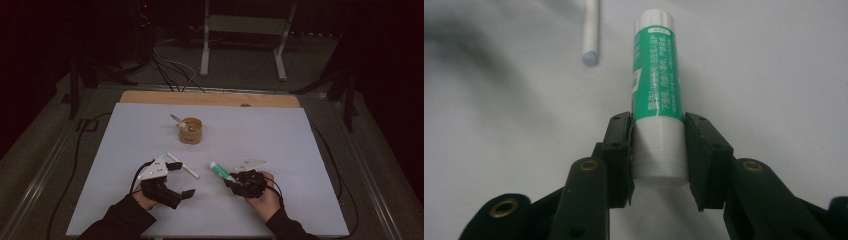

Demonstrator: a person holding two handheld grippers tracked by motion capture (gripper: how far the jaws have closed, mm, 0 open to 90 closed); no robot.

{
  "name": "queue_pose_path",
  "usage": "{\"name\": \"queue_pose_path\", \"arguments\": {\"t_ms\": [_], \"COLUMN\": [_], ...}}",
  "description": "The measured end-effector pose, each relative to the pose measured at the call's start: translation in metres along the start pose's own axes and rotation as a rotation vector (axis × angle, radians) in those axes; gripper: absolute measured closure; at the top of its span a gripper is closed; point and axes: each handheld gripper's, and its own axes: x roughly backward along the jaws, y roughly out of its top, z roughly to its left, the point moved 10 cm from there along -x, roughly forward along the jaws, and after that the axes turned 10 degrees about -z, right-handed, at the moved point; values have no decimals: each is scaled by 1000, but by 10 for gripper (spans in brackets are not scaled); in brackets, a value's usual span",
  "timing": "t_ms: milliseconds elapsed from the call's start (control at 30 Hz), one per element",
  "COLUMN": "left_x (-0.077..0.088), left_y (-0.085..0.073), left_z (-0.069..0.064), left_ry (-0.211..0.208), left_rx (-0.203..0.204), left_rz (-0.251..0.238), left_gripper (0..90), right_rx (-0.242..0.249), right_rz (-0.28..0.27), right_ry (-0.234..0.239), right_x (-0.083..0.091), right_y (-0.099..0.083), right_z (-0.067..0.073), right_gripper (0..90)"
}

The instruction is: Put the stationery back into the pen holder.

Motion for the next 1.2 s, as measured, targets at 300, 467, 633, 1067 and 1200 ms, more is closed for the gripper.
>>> {"name": "queue_pose_path", "arguments": {"t_ms": [300, 467, 633, 1067, 1200], "left_x": [-3, -8, -11, -12, -13], "left_y": [8, 2, 0, 3, 0], "left_z": [0, -5, -13, -11, -10], "left_ry": [-15, -23, -44, 42, 78], "left_rx": [6, -69, -128, -361, -456], "left_rz": [41, 107, 137, 212, 248], "left_gripper": [4, 4, 4, 40, 46], "right_rx": [1, 6, 13, 25, 34], "right_rz": [-14, -9, -3, -3, -1], "right_ry": [33, 62, 95, 151, 160], "right_x": [9, 12, 13, 14, 14], "right_y": [12, 18, 22, 33, 35], "right_z": [0, 4, 11, 26, 31], "right_gripper": [652, 652, 652, 652, 652]}}
